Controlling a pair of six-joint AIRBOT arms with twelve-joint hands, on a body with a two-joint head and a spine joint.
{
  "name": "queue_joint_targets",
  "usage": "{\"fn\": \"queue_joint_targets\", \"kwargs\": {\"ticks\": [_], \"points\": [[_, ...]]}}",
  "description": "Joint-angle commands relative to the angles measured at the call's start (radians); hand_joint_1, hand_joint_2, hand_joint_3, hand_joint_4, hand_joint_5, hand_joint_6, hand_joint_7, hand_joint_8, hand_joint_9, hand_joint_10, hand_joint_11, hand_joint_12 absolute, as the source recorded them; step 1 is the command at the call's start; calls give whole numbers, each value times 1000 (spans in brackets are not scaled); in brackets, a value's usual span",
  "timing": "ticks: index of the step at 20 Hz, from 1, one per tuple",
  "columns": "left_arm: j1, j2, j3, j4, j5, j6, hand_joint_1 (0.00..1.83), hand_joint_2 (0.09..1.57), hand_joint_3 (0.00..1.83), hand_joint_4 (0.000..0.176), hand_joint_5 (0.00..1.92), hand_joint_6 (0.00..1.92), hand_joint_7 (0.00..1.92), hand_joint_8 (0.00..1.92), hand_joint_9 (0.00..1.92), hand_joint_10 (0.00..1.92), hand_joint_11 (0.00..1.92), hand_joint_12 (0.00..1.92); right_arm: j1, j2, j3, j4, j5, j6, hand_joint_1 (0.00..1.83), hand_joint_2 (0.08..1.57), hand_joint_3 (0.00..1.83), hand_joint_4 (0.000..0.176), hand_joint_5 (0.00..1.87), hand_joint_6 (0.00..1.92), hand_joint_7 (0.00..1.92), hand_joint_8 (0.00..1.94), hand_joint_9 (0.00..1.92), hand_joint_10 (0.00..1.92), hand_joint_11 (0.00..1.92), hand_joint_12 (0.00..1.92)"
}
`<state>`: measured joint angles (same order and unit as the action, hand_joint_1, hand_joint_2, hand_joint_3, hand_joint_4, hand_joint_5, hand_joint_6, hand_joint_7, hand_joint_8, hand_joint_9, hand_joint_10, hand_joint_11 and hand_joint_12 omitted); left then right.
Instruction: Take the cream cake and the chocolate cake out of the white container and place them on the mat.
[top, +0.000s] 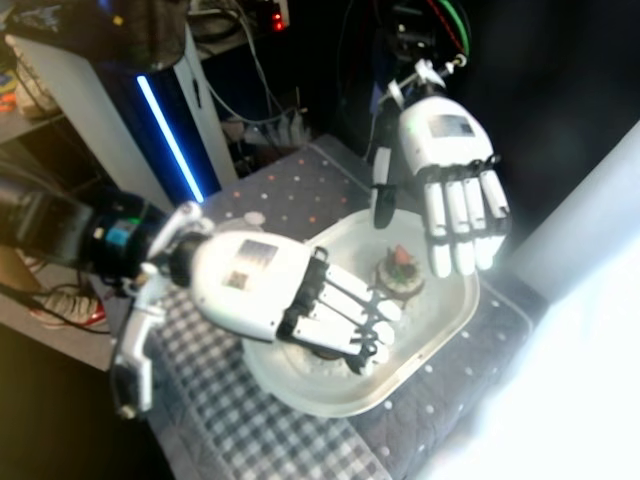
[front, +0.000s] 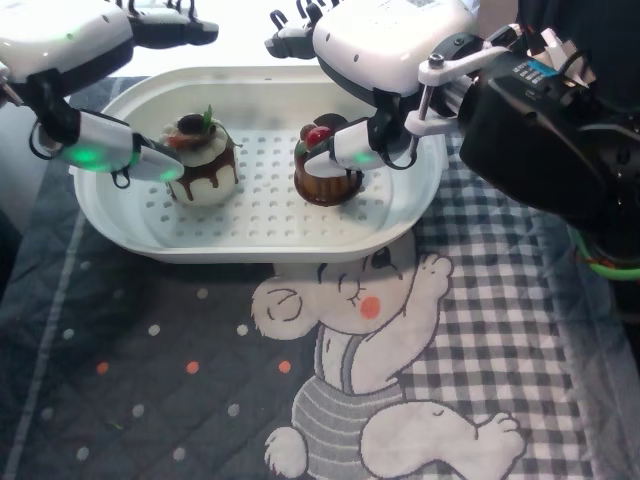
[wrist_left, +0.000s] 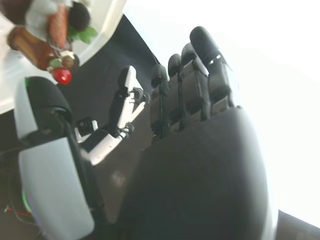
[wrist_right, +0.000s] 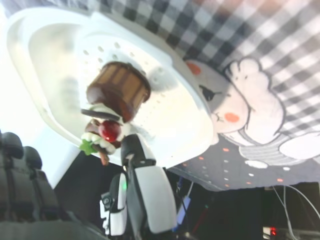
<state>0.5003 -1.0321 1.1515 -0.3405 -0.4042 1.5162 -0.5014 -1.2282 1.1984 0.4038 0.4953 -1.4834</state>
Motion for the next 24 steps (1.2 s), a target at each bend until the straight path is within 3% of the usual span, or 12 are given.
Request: {"fn": "queue_joint_targets", "kwargs": {"ticks": [1, 4, 7, 11, 13, 16, 17, 18, 19, 21, 23, 24], "points": [[-15, -5, 8, 8, -92, 0, 949, 893, 0, 0, 293, 2, 235, 4, 222, 6, 0, 905, 14, -2, 5, -15, 104, -3, 909, 843, 0, 0, 425, 0, 498, 0, 508, 8, 54, 1157], [-15, -32, 34, 3, -53, 0, 944, 879, 0, 0, 287, 0, 232, 1, 225, 4, 0, 918, 13, -13, 5, -11, 77, -3, 918, 881, 10, 0, 418, 4, 502, 4, 513, 7, 32, 1191], [-8, -54, 52, -6, -24, 0, 983, 871, 0, 0, 288, 1, 232, 0, 254, 11, 0, 1052, 12, -18, 5, 0, 57, -3, 936, 881, 2, 0, 460, 9, 549, 12, 565, 22, 71, 1255], [0, -72, 64, -7, 0, 0, 990, 895, 7, 0, 295, 1, 235, 1, 266, 12, 0, 1093, 0, -27, 17, 13, 19, -3, 966, 870, 1, 0, 512, 12, 578, 8, 595, 32, 78, 1484], [6, -80, 70, -8, 10, 0, 993, 913, 11, 0, 284, 0, 234, 0, 264, 8, 0, 1111, -19, -36, 25, 26, 12, -3, 988, 876, 4, 0, 491, 1, 530, 0, 544, 11, 14, 1483], [11, -99, 86, -9, 32, 0, 995, 909, 3, 0, 289, 2, 238, 1, 268, 7, 0, 1126, -43, -42, 34, 45, 5, -3, 1008, 868, 0, 0, 487, 5, 563, 14, 598, 43, 70, 1524], [12, -102, 89, -12, 37, 0, 996, 910, 3, 0, 293, 3, 244, 4, 276, 9, 0, 1131, -46, -44, 37, 49, 2, -3, 1048, 856, 0, 0, 546, 0, 584, 149, 475, 623, 54, 1673], [15, -107, 93, -15, 40, 0, 1004, 909, 2, 0, 296, 4, 250, 4, 278, 9, 0, 1102, -48, -46, 40, 53, -2, -3, 1024, 866, 0, 0, 532, 0, 541, 148, 321, 834, 81, 1619], [18, -109, 96, -17, 43, 0, 1004, 912, 3, 0, 296, 3, 253, 4, 284, 10, 0, 1110, -48, -48, 42, 54, -4, -3, 1019, 872, 1, 0, 514, 0, 526, 135, 270, 886, 79, 1582], [21, -117, 107, -24, 52, 0, 972, 920, 6, 0, 302, 5, 250, 2, 284, 9, 0, 1119, -50, -50, 44, 55, -5, -3, 1021, 884, 1, 0, 474, 1, 538, 62, 328, 697, 90, 1448], [22, -124, 115, -27, 58, 0, 985, 962, 19, 0, 358, 22, 331, 26, 352, 34, 0, 1169, -50, -51, 44, 55, -5, -3, 1059, 918, 3, 0, 553, 19, 629, 72, 353, 824, 125, 1500], [24, -128, 119, -28, 61, 0, 1000, 1043, 40, 0, 450, 49, 444, 57, 459, 77, 0, 1302, -50, -52, 45, 55, -5, -3, 1099, 952, 4, 0, 626, 35, 687, 89, 385, 871, 149, 1519]]}}
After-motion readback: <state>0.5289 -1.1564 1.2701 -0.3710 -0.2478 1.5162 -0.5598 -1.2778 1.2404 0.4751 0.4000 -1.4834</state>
